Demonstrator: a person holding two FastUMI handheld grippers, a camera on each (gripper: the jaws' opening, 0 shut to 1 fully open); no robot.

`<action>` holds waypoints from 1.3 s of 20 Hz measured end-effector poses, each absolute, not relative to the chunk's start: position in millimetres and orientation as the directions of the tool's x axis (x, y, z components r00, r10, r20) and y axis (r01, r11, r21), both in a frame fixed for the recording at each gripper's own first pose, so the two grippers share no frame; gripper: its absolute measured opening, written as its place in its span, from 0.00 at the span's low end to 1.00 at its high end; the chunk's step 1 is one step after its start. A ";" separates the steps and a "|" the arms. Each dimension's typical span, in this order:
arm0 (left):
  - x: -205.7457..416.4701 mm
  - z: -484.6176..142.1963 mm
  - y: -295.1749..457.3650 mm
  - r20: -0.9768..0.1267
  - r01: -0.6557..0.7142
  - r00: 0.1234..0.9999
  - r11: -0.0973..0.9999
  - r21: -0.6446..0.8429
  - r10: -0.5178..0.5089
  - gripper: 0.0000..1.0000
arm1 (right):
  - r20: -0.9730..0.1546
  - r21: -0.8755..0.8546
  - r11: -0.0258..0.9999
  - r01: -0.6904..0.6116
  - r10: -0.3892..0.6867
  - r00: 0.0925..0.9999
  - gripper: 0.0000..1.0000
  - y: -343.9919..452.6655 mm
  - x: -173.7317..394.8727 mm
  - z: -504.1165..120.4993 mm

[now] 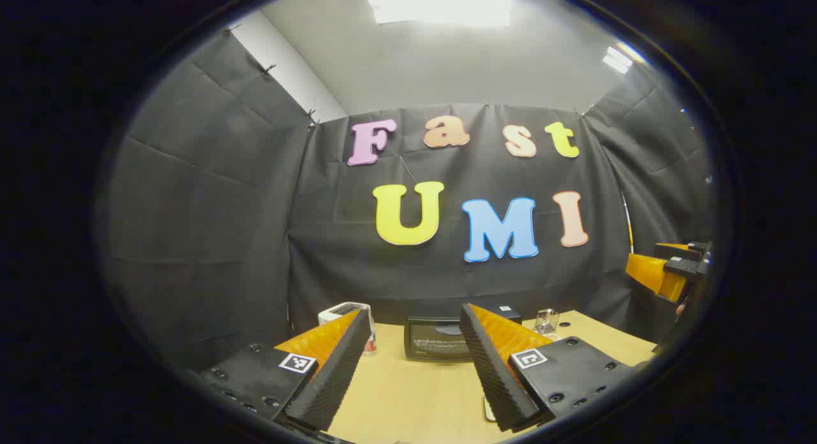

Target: Open the electric oven with the left hand, put the food in, and close the electric oven.

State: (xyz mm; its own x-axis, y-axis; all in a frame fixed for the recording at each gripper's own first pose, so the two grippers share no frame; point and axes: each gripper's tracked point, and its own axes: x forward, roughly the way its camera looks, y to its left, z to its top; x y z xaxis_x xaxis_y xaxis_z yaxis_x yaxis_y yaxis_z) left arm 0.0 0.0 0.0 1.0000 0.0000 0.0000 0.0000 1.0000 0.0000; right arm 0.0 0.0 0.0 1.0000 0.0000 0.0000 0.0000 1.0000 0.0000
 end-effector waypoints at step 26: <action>116.6 -10.8 -86.7 0.019 0.049 0.999 0.999 0.024 -0.050 0.95 | 0.009 0.026 0.999 0.036 -0.036 0.999 0.96 -73.0 -2.6 -21.2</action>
State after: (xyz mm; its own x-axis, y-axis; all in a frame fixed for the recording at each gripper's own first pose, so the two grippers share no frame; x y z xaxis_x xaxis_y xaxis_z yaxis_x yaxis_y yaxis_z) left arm 116.6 -86.7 -10.8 0.9986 -0.0495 0.0191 0.0491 0.9985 0.0240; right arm -2.6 -73.0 -21.2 0.9993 -0.0358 0.0086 0.0356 0.9990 0.0258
